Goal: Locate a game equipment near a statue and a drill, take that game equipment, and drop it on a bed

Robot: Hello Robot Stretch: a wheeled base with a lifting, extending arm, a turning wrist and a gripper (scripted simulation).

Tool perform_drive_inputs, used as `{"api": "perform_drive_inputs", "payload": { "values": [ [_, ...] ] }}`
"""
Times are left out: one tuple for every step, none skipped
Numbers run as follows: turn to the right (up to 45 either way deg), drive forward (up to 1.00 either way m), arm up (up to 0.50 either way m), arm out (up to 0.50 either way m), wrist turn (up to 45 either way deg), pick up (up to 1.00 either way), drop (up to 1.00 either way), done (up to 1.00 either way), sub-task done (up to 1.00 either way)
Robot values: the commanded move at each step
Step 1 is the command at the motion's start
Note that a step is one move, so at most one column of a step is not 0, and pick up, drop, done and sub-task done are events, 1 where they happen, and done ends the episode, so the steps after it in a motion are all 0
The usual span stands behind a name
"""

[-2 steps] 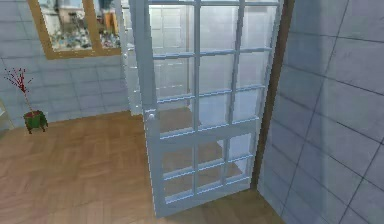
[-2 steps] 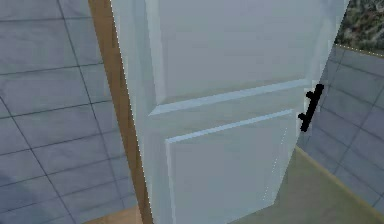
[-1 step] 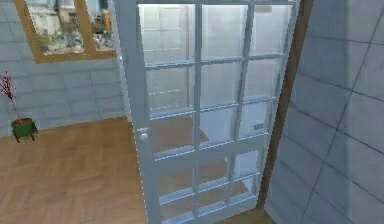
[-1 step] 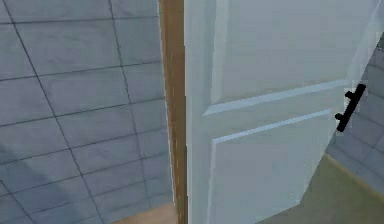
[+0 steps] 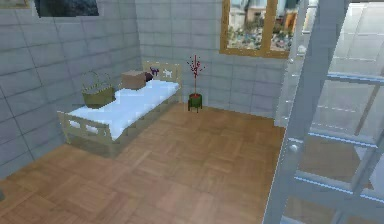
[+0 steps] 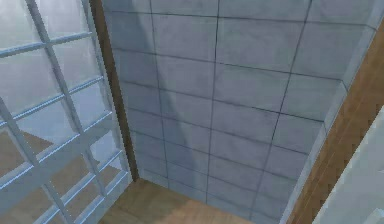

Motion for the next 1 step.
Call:
{"api": "perform_drive_inputs", "payload": {
  "values": [
    [-6.0, 0.0, 0.0, 0.0, 0.0, 0.0, 0.0, 0.0, 0.0]
  ]
}}
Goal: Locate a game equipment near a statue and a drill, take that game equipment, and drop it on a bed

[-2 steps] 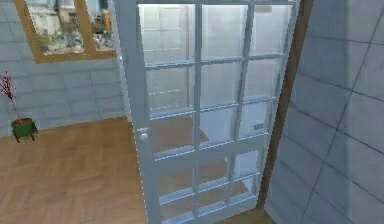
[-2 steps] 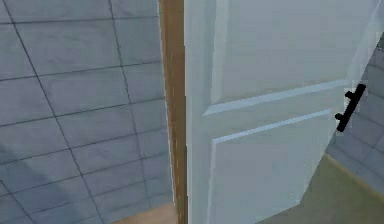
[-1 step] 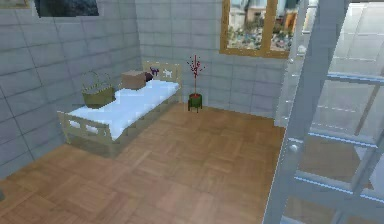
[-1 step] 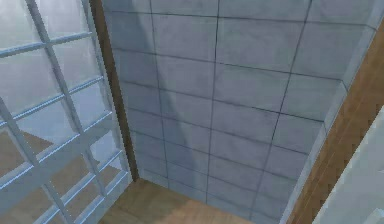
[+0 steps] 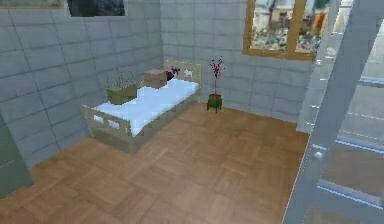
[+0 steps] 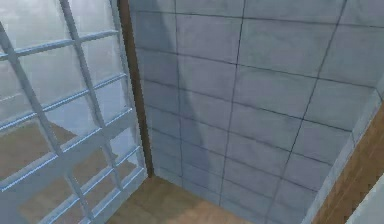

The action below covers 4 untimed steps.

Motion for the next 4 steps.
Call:
{"api": "perform_drive_inputs", "payload": {
  "values": [
    [0.0, 0.8, 0.0, 0.0, 0.0, 0.0, 0.0, 0.0, 0.0],
    [24.0, 0.0, 0.0, 0.0, 0.0, 0.0, 0.0, 0.0, 0.0],
    [0.0, 0.55, 0.0, 0.0, 0.0, 0.0, 0.0, 0.0, 0.0],
    [45.0, 0.0, 0.0, 0.0, 0.0, 0.0, 0.0, 0.0, 0.0]
  ]
}}
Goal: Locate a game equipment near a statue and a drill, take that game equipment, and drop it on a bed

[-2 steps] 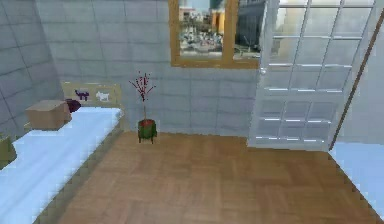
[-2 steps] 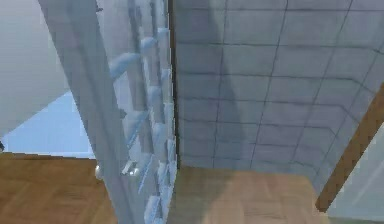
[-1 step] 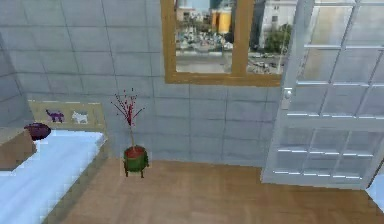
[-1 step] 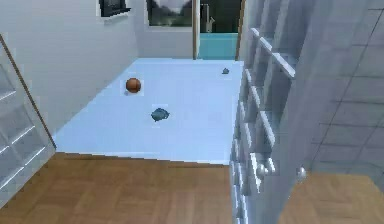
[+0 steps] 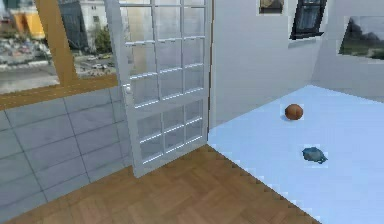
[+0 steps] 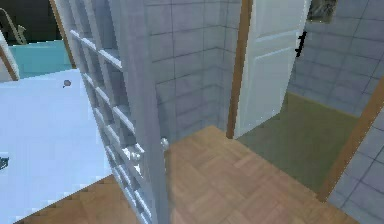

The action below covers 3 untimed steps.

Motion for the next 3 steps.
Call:
{"api": "perform_drive_inputs", "payload": {
  "values": [
    [6.0, 0.0, 0.0, 0.0, 0.0, 0.0, 0.0, 0.0, 0.0],
    [0.0, 0.4, 0.0, 0.0, 0.0, 0.0, 0.0, 0.0, 0.0],
    [45.0, 0.0, 0.0, 0.0, 0.0, 0.0, 0.0, 0.0, 0.0]
  ]
}}
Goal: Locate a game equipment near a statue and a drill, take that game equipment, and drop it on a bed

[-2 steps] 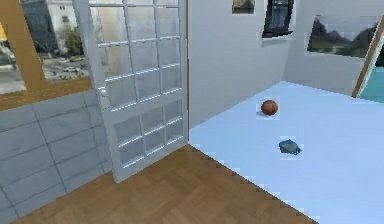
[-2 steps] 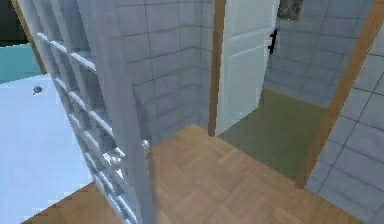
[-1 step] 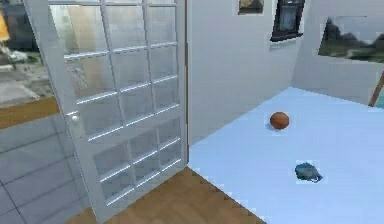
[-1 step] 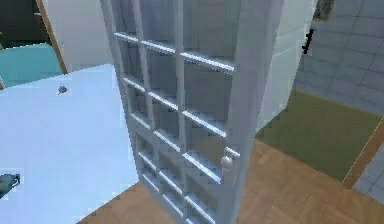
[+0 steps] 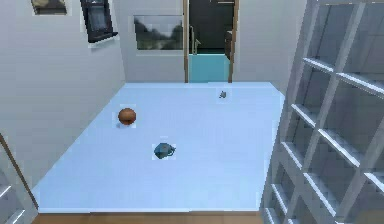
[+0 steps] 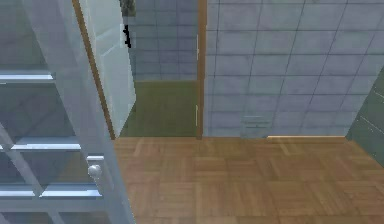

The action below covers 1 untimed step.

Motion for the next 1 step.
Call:
{"api": "perform_drive_inputs", "payload": {
  "values": [
    [9.0, 0.0, 0.0, 0.0, 0.0, 0.0, 0.0, 0.0, 0.0]
  ]
}}
